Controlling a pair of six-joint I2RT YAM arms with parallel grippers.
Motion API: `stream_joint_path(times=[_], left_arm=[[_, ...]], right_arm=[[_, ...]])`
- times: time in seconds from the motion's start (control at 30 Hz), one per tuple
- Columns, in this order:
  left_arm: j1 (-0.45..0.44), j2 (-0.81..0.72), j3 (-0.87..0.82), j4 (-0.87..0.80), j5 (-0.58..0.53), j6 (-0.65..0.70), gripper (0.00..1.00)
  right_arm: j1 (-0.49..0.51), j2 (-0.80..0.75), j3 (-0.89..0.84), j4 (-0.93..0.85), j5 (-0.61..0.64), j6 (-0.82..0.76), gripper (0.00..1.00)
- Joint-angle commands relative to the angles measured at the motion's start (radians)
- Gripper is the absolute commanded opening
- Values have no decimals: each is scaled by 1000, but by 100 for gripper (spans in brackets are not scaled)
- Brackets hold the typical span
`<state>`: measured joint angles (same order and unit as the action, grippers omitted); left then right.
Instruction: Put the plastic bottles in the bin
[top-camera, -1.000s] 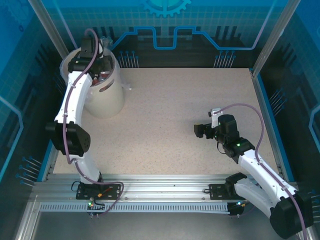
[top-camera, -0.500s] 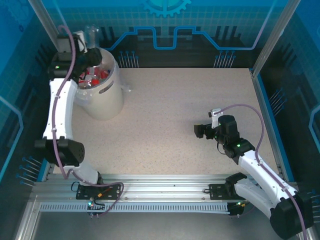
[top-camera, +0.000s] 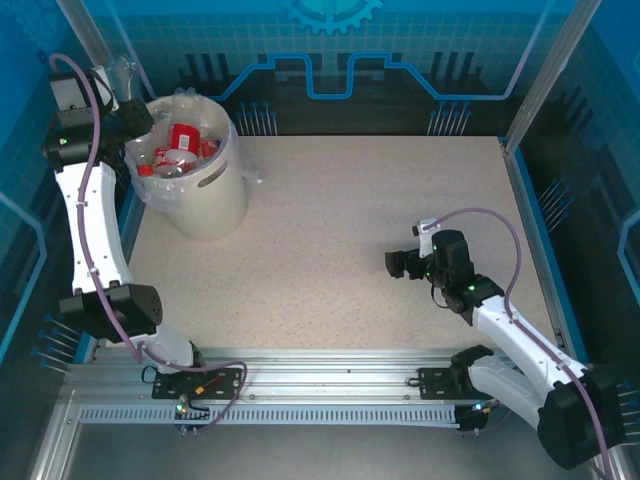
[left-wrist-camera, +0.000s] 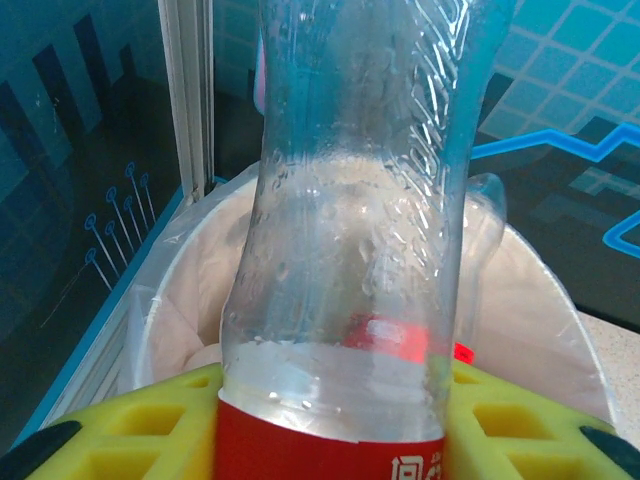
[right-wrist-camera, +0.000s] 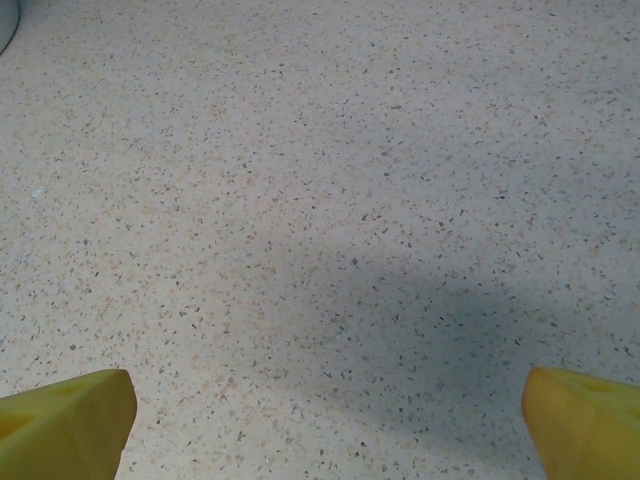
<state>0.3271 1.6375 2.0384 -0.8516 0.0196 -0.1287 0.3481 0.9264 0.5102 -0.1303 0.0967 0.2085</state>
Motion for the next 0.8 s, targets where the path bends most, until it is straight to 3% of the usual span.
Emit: stream_joint_path(times=[0.0,0.2,0.5,0.67,0.77], left_arm=[[9,30,-7,31,-9,2,38],[9,68,-25,112,-63,-43,39],[9,33,-223,304,-85,-107,38],[6,-7,-308,284,-95,-109,39],[1,-38,-365,271,-89,-97,45]], right_arm=[[12,0,1,32,-12,-12,100],[12,7,-2,32,-12,-3,100],[11,27,17,34,-11,-14,100],[12,43,19,49,-22,-9,100],[12,51,22,55,-21,-12,100]])
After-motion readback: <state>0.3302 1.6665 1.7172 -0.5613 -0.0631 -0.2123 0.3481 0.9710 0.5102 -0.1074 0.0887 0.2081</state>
